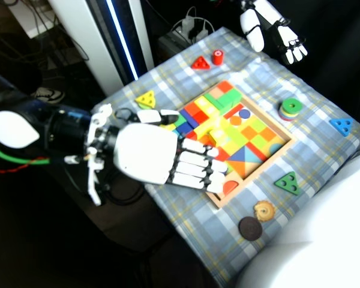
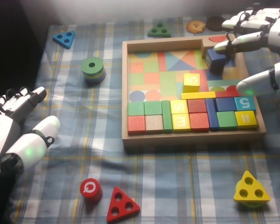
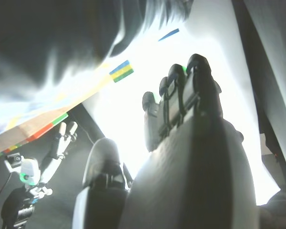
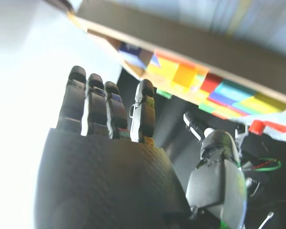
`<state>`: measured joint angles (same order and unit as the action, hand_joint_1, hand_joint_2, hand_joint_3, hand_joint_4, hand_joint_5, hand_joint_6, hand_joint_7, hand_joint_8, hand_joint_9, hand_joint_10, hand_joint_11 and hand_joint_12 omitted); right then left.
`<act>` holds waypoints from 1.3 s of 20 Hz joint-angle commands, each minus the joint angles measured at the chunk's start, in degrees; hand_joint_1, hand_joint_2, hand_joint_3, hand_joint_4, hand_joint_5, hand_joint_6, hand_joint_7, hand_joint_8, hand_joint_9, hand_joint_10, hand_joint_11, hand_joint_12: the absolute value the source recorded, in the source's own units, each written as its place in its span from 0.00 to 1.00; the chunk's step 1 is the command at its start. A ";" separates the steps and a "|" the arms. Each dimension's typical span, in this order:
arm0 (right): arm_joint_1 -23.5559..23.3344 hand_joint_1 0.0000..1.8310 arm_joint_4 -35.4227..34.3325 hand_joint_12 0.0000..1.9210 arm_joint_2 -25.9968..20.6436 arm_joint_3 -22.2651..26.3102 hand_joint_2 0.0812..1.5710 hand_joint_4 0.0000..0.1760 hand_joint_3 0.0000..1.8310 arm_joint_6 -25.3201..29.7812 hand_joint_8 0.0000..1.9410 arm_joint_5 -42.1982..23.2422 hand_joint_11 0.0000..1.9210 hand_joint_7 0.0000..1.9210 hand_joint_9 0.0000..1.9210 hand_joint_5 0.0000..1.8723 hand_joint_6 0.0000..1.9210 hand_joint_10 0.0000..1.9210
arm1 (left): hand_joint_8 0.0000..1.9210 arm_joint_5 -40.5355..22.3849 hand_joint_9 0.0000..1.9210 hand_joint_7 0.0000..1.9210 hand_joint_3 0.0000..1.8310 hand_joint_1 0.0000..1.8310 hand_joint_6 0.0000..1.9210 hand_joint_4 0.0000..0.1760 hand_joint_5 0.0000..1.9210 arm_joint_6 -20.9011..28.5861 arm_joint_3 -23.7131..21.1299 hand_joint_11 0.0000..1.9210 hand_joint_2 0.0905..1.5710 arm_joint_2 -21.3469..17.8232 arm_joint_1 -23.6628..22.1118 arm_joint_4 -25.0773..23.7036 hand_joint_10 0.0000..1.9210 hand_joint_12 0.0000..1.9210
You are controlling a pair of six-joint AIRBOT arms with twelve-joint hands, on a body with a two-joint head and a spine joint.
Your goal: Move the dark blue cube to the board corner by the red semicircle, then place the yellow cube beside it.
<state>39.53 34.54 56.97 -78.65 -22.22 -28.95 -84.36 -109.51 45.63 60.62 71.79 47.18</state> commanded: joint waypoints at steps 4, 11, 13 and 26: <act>-0.93 0.00 -2.19 0.00 1.81 -1.89 0.54 0.64 0.00 -0.09 0.00 -5.07 0.00 0.00 0.00 0.16 0.00 0.00 | 0.00 -6.04 0.07 0.09 0.00 0.08 0.00 0.34 0.16 0.30 -0.01 0.00 0.89 0.10 -0.19 -2.86 0.00 0.00; -0.93 0.00 -3.06 0.00 5.05 -5.05 0.59 0.41 0.01 -0.08 0.00 -5.05 0.00 0.00 0.00 0.14 0.00 0.00 | 0.00 -6.08 0.07 0.08 0.00 0.07 0.00 0.39 0.16 0.34 -0.08 0.00 0.88 0.10 -0.19 -2.86 0.00 0.00; -0.93 0.00 -3.04 0.00 5.24 -5.21 0.59 0.44 0.01 -0.08 0.00 -5.04 0.00 0.00 0.00 0.14 0.00 0.00 | 0.00 -6.09 0.07 0.09 0.00 0.09 0.00 0.31 0.17 0.41 -0.08 0.00 0.88 0.14 -0.19 -2.86 0.00 0.00; 0.66 0.00 -0.05 0.00 1.85 -3.88 0.56 0.80 0.00 0.06 0.00 -0.26 0.00 0.00 0.00 0.14 0.00 0.00 | 0.00 -5.93 0.06 0.09 0.00 0.07 0.00 0.31 0.16 0.46 -0.03 0.00 0.89 0.12 -0.16 -2.85 0.00 0.00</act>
<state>40.45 36.05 58.65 -82.43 -22.28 -25.41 -84.20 -109.45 45.56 60.62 71.79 46.98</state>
